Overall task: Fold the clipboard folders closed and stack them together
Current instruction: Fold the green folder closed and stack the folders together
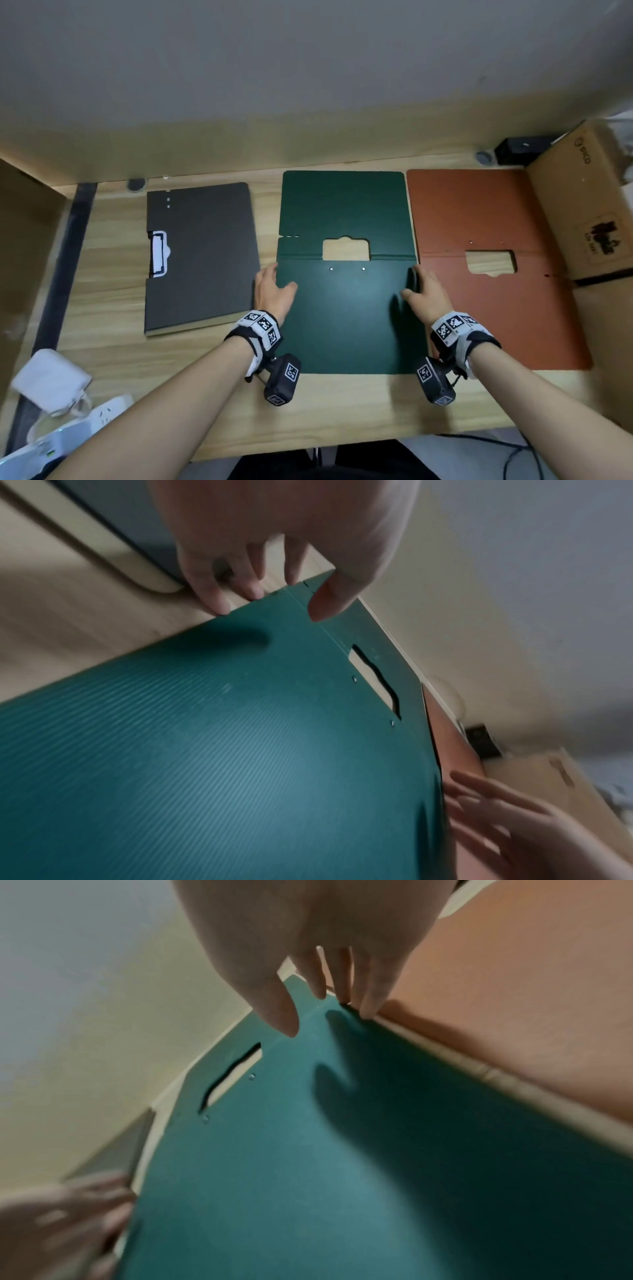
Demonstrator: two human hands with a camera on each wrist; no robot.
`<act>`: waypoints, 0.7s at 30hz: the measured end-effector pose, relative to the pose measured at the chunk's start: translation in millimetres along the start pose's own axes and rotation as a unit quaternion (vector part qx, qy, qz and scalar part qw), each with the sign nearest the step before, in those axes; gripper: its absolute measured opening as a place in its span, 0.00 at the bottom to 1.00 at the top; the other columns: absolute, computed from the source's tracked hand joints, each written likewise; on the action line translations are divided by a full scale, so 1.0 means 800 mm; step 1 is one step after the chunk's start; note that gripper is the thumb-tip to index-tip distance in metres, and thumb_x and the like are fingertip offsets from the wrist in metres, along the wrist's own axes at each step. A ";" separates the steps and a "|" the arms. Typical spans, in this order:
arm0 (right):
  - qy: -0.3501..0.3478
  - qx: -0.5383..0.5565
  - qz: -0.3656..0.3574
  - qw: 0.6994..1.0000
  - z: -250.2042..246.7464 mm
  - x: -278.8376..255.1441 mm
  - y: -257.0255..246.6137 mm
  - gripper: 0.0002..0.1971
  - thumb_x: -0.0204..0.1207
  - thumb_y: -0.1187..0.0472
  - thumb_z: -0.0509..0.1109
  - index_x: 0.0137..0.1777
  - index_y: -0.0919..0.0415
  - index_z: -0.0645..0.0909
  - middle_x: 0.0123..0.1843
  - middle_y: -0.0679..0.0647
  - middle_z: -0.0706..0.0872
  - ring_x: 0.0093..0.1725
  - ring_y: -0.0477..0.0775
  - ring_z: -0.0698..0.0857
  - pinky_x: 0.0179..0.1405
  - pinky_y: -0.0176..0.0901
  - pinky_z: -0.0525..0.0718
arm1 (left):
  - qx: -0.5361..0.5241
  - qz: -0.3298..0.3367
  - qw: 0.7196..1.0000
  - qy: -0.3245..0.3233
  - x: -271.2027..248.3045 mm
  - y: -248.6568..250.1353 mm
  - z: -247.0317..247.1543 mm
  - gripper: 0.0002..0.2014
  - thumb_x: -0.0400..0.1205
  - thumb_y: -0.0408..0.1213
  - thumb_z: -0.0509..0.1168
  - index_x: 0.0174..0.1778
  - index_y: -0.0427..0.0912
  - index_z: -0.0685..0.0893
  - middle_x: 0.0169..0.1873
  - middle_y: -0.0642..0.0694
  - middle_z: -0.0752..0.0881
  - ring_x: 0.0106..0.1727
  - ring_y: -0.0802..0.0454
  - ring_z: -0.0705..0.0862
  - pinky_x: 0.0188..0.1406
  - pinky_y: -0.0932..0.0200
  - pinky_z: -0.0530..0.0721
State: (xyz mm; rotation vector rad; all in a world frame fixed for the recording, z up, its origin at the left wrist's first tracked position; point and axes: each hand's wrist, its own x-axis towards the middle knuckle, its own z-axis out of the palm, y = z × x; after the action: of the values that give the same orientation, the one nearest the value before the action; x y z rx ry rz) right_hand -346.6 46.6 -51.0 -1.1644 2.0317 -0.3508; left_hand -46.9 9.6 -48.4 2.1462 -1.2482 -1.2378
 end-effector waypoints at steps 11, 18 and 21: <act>0.046 0.098 -0.002 0.994 -0.047 0.066 -0.003 0.28 0.72 0.47 0.75 0.67 0.63 0.79 0.65 0.64 0.79 0.63 0.65 0.82 0.72 0.58 0.77 | -0.032 -0.072 0.997 -0.025 -0.067 -0.030 0.042 0.27 0.74 0.37 0.66 0.72 0.46 0.78 0.59 0.43 0.75 0.61 0.40 0.82 0.67 0.42 0.81; 0.010 -0.016 -0.054 0.998 -0.095 0.078 -0.010 0.30 0.76 0.53 0.72 0.77 0.61 0.72 0.75 0.63 0.74 0.76 0.67 0.70 0.79 0.56 0.66 | -0.085 -0.069 0.975 -0.195 -0.132 -0.007 0.098 0.23 0.82 0.28 0.64 0.73 0.43 0.73 0.46 0.47 0.79 0.40 0.54 0.78 0.30 0.60 0.73; -0.001 -0.065 -0.097 0.993 -0.086 0.054 -0.016 0.27 0.77 0.56 0.71 0.76 0.62 0.74 0.75 0.64 0.74 0.75 0.65 0.68 0.75 0.51 0.65 | -0.051 -0.042 0.957 -0.284 -0.144 0.003 0.115 0.20 0.83 0.31 0.63 0.72 0.44 0.77 0.60 0.48 0.82 0.51 0.55 0.80 0.35 0.65 0.75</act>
State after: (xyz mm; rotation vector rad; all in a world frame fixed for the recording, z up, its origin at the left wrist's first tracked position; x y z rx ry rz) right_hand -401.4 -4.5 -17.8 -1.4464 1.9677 -0.3152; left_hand -150.3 114.5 -39.4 1.8430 -1.2655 -2.0041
